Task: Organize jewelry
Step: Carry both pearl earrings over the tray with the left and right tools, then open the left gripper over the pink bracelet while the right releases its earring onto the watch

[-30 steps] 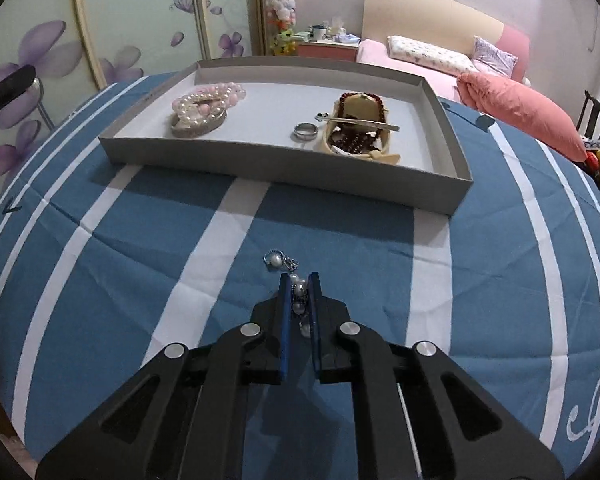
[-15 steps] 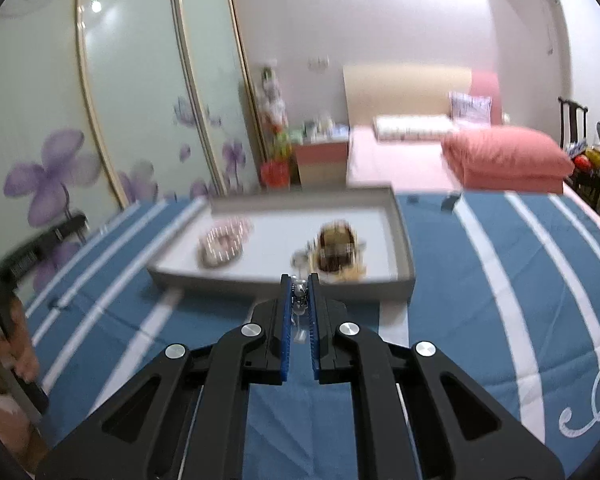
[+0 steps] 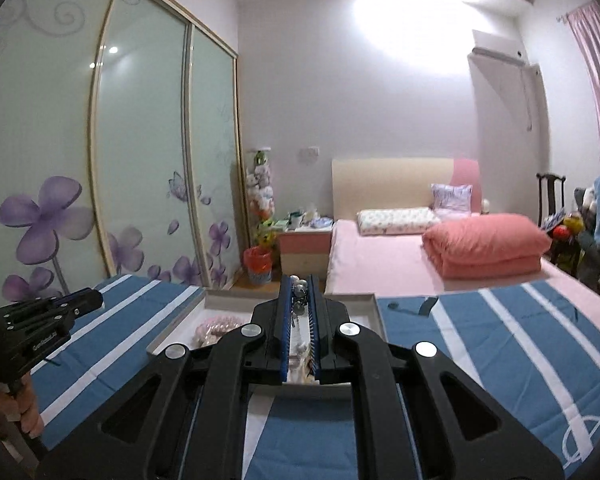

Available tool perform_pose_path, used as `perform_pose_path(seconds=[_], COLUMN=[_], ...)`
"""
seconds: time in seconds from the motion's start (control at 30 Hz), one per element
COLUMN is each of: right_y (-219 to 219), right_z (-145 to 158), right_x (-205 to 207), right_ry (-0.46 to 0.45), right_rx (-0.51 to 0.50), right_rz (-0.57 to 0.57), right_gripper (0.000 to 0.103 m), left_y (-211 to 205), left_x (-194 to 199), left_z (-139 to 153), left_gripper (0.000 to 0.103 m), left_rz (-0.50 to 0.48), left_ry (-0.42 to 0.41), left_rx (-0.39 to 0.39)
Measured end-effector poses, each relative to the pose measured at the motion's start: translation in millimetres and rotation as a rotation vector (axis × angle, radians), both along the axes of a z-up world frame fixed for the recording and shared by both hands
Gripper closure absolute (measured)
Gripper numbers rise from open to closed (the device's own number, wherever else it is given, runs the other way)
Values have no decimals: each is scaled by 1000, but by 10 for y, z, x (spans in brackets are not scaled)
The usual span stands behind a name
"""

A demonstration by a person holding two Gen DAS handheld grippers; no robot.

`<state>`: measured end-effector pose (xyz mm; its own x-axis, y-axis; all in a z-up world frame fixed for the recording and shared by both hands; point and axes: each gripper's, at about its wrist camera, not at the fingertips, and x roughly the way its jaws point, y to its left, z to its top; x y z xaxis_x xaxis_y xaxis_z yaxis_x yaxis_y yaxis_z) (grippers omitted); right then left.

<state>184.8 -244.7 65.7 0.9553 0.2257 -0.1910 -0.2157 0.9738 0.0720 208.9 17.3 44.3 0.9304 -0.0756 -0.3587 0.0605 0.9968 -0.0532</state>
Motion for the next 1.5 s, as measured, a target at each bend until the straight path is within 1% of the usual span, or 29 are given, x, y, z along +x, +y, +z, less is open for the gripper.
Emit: perform_pose_path(seconds=[0.4, 0.57, 0.83, 1.1, 1.27, 1.5], right_y=[34, 71, 88, 37, 2, 9], right_z=[6, -2, -43, -107, -201, -336], right_x=[165, 256, 304, 457, 622, 870], right_ry=[-64, -73, -75, -52, -12, 45], right_rx=[14, 13, 13, 29, 41, 47], right_rz=[-41, -35, -30, -22, -21, -25], right_gripper=[94, 94, 94, 94, 94, 94], left_y=[-168, -252, -339, -378, -369, -394], left_x=[222, 358, 543, 699, 829, 1033], left_z=[35, 69, 64, -18, -82, -202], left_gripper=[92, 92, 92, 92, 92, 92], left_rz=[-5, -9, -21, -29, -33, -35], left_ry=[-26, -46, -43, -27, -19, -6], left_rx=[29, 45, 49, 43, 31, 35])
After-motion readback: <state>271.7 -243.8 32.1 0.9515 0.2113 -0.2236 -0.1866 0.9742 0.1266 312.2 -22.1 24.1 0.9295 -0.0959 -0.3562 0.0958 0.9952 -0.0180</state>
